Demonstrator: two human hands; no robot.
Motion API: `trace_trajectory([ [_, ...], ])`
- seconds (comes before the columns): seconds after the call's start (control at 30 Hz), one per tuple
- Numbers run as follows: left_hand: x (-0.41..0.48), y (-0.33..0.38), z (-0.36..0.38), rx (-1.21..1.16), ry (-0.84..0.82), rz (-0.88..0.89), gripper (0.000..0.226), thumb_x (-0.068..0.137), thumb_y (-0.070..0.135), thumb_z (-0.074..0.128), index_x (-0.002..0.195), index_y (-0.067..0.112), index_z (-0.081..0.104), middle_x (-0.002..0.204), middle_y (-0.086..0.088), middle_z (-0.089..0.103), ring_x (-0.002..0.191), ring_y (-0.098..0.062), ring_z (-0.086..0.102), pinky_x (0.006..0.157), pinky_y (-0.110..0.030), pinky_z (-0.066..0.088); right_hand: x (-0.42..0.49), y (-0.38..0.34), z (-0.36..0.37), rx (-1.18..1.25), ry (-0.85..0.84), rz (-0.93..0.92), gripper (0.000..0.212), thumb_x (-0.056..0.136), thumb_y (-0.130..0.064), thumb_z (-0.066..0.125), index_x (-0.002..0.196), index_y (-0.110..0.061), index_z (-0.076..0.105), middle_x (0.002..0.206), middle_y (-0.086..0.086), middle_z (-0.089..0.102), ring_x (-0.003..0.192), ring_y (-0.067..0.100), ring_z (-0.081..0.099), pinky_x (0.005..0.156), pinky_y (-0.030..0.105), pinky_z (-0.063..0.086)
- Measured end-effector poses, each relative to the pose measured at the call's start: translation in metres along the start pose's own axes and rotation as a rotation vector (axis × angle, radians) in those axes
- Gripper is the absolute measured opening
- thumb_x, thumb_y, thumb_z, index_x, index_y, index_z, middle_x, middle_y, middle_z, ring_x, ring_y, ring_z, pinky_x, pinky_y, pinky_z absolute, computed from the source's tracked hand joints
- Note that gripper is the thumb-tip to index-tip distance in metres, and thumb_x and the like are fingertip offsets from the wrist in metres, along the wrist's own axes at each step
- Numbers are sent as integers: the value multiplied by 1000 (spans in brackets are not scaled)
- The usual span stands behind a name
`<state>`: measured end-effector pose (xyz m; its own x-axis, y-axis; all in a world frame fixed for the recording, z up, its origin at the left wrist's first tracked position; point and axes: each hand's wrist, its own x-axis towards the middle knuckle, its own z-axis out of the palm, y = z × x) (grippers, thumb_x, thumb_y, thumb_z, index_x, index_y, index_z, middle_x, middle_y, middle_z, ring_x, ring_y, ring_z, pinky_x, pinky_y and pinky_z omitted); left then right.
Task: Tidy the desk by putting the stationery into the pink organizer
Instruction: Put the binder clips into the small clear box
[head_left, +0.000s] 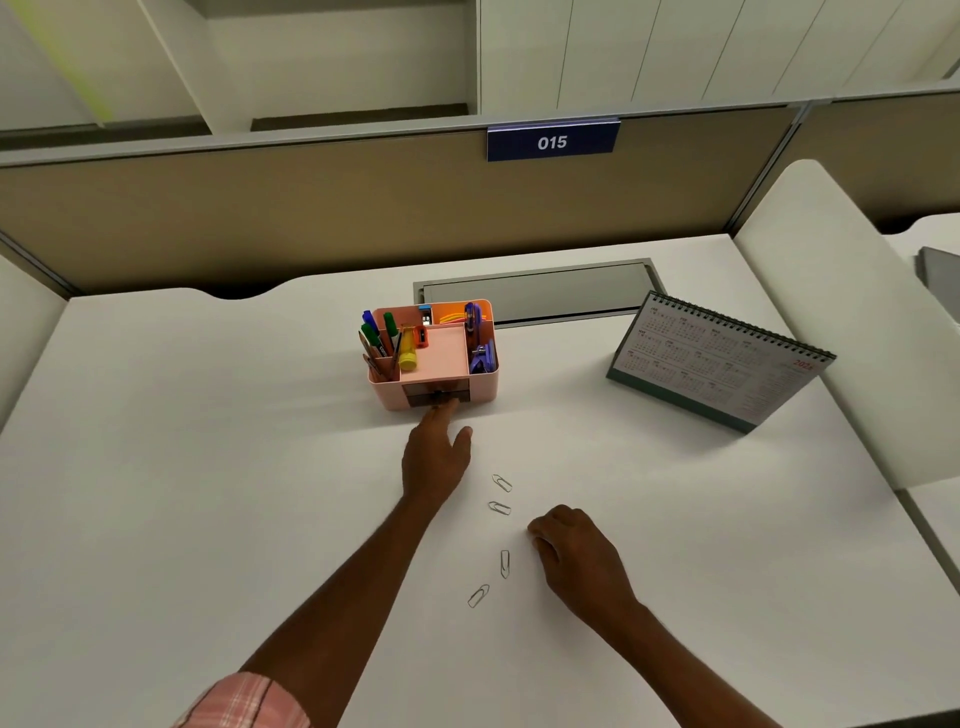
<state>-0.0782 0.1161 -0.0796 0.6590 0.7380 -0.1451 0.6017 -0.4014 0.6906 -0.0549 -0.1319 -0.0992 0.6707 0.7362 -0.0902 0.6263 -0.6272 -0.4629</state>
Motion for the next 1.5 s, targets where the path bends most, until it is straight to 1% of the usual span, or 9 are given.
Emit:
trace_trajectory([
  [0.1, -2, 17, -6, -632, 76, -411, 46, 98, 18, 67, 143, 21, 58, 132, -7, 69, 118, -24, 67, 101, -42, 57, 0, -1, 0, -8, 6, -4, 14, 96, -25, 57, 105, -29, 67, 102, -14, 58, 99, 12, 56, 60, 33, 53],
  [0.17, -4, 26, -11, -1063, 43, -606, 44, 98, 11, 67, 139, 24, 58, 119, -7, 74, 107, -24, 72, 90, -40, 59, 0, -2, 0, -24, -2, -11, 14, 96, -24, 57, 105, -28, 67, 102, -13, 58, 99, 14, 56, 60, 34, 53],
  [0.23, -2, 29, -13, -1299, 34, -660, 41, 97, 10, 68, 135, 24, 59, 113, -6, 76, 106, -25, 72, 85, -38, 55, 0, -3, -1, -28, -6, -15, 14, 96, -24, 56, 106, -27, 67, 102, -12, 58, 99, 14, 56, 60, 35, 53],
  [0.37, 2, 32, -14, -1541, 38, -721, 39, 94, 13, 71, 132, 18, 66, 110, -3, 76, 105, -23, 68, 77, -32, 51, 1, -3, -1, -31, -4, -15, 15, 96, -25, 56, 106, -27, 67, 102, -12, 58, 98, 14, 56, 58, 33, 51],
  [0.6, 0, 36, -12, -1695, 55, -737, 43, 92, 13, 71, 134, 19, 66, 106, -3, 73, 92, -19, 66, 75, -30, 49, 0, -3, -1, -44, 2, -20, 13, 96, -23, 56, 104, -25, 67, 100, -10, 58, 95, 16, 56, 58, 35, 53],
  [0.9, 3, 38, -16, -1736, 48, -806, 48, 91, 17, 72, 138, 11, 63, 110, -5, 72, 89, -18, 66, 68, -27, 51, 1, -2, 0, -44, 2, -19, 15, 96, -24, 58, 106, -26, 69, 101, -10, 59, 96, 15, 56, 59, 34, 53],
  [1.03, 3, 39, -16, -1726, 43, -776, 42, 97, 5, 61, 138, 13, 62, 104, -3, 74, 90, -19, 66, 70, -27, 49, 1, -3, 0, -45, 3, -19, 15, 96, -24, 58, 106, -26, 69, 102, -11, 59, 96, 15, 56, 60, 34, 53],
  [1.13, 2, 39, -15, -1725, 36, -759, 43, 98, 1, 58, 138, 14, 62, 108, -4, 74, 91, -19, 66, 70, -27, 49, 2, -2, 1, -40, 0, -16, 15, 96, -25, 58, 106, -26, 69, 102, -11, 59, 96, 15, 56, 61, 34, 54],
  [1.5, 2, 46, -14, -1770, 37, -793, 38, 98, 7, 59, 136, 13, 63, 110, -5, 74, 95, -21, 66, 75, -29, 50, 2, -3, 0, -44, -10, -12, 16, 97, -24, 55, 107, -25, 68, 103, -10, 58, 97, 15, 56, 62, 35, 54],
])
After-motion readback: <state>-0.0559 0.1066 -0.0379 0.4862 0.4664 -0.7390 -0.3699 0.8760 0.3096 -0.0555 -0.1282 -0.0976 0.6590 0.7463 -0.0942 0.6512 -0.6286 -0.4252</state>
